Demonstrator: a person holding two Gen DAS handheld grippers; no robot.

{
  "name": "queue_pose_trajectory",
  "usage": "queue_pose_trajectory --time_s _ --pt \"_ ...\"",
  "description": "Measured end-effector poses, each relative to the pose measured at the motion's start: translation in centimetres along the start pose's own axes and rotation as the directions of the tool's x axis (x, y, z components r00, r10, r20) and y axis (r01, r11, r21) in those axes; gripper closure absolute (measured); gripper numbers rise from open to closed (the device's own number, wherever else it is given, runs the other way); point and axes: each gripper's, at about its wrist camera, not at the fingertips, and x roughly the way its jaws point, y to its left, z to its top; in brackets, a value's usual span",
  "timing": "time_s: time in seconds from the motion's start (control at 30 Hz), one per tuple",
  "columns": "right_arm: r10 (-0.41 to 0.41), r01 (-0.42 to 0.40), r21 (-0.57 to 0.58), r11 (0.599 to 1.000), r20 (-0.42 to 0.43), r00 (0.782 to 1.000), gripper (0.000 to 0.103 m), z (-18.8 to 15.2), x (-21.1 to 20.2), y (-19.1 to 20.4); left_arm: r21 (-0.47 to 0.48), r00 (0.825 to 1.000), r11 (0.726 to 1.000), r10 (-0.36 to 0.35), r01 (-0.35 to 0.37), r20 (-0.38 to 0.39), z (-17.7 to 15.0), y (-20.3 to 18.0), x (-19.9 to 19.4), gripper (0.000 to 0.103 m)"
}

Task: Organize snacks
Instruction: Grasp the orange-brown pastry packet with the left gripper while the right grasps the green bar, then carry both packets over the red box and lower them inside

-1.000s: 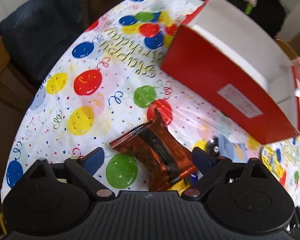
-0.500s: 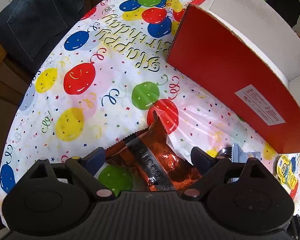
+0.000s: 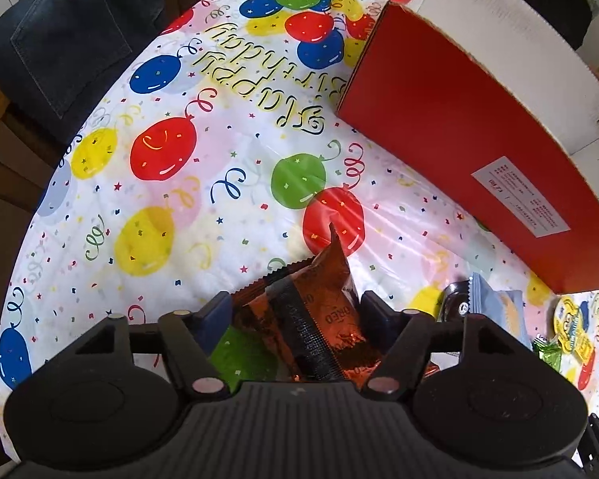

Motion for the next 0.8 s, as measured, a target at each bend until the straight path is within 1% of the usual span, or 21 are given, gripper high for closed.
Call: queue_pose_trajectory --time_s 0.03,0.1,0.2,0.5,0.7,0.8 --pt "-0.003 0.003 0.006 1.000 0.003 1.000 0.062 0.0 -0.1 -0.1 0.000 1.000 1.000 -0.007 0.007 0.003 -0.1 0.1 -0.1 0.036" --pt "-0.001 0.001 0.023 1.000 0.015 1.000 0.062 0.0 -0.6 -0.3 0.005 1.000 1.000 -0.022 0.022 0.009 -0.2 0.4 -0.4 0.046" --pt "-0.006 0.005 0.047 0.999 0.033 0.999 0.062 0.1 -1.4 -0.6 0.000 0.998 0.998 -0.062 0.062 0.016 -0.3 1.0 -0.9 0.052" --pt "-0.002 -0.007 0.108 0.994 0.082 0.997 0.062 -0.5 -4.8 -1.0 -0.015 0.993 0.993 -0.115 0.115 0.026 -1.1 2.9 -2.0 0.057" --pt "0.019 -0.038 0.138 0.990 0.131 0.991 0.062 -0.4 -7.3 -0.6 -0.021 0.988 0.988 -0.153 0.153 0.026 -1.7 4.2 -2.6 0.059" --pt "0.027 -0.049 0.143 0.988 0.151 0.988 0.062 -0.1 -8.3 -0.3 -0.013 0.987 0.987 -0.159 0.160 0.033 -1.9 4.5 -2.9 0.061"
